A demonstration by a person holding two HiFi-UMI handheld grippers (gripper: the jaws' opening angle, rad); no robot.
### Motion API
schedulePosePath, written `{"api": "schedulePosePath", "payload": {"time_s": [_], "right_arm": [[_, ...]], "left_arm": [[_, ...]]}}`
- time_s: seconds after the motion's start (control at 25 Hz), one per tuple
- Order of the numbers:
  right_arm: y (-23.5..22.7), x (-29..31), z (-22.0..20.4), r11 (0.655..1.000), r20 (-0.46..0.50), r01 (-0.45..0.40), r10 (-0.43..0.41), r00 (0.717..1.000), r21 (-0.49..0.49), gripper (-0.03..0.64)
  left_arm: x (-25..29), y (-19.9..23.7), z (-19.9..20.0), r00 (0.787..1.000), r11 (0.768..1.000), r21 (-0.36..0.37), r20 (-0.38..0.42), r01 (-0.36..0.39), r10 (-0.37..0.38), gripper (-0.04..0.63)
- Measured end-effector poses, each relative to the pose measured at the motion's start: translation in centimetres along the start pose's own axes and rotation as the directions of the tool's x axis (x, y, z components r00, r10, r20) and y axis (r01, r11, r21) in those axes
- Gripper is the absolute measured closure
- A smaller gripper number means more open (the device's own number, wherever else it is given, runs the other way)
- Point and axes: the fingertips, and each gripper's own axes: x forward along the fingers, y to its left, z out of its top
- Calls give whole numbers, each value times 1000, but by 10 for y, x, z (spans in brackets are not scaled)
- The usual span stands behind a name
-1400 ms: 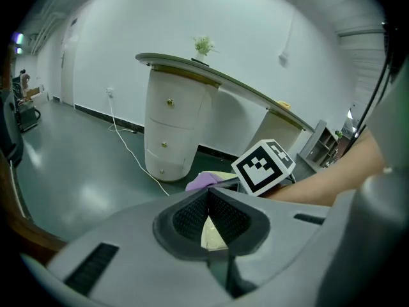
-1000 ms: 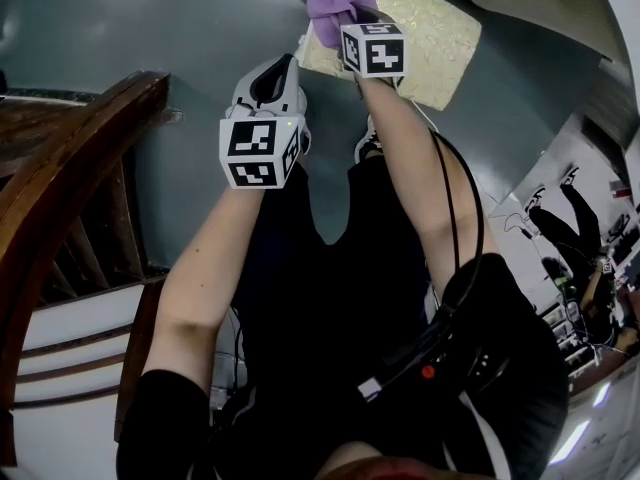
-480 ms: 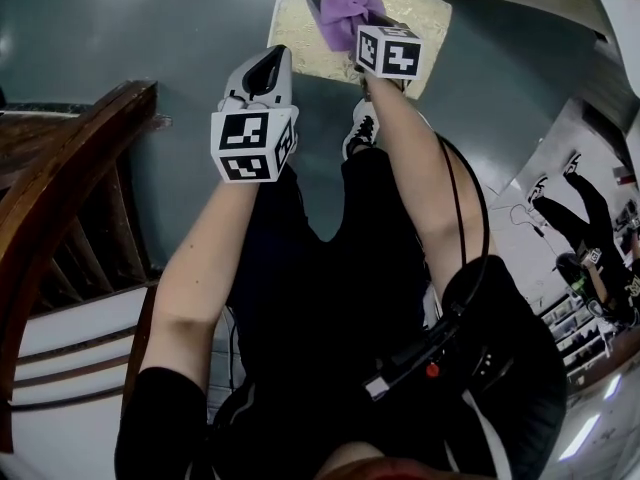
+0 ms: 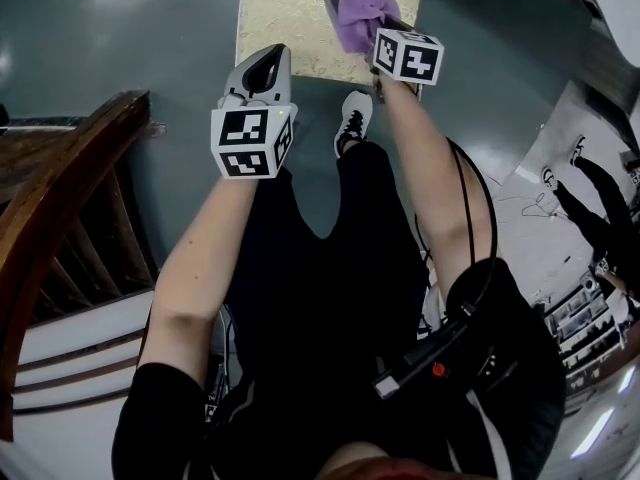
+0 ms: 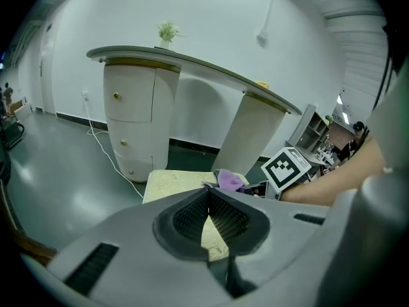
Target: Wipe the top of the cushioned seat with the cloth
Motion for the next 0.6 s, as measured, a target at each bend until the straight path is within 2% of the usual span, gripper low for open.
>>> {"api": "schedulePosePath", "payload": {"time_s": [0.36, 0.48, 0.6], "right_arm": [[-64, -31, -11, 993, 19, 62, -64, 998, 99, 594], [-87, -40, -14, 991, 3, 101, -101, 995, 85, 594], [-107, -50, -15, 987, -2, 143, -143, 990, 73, 595]], "left_arm": [[10, -32, 3, 1000, 1000, 17, -4, -9, 9, 591], [11, -38, 7, 1000, 1000, 21, -2, -12, 12, 591], [12, -33, 15, 999, 999, -17, 15, -31, 31, 591]]}}
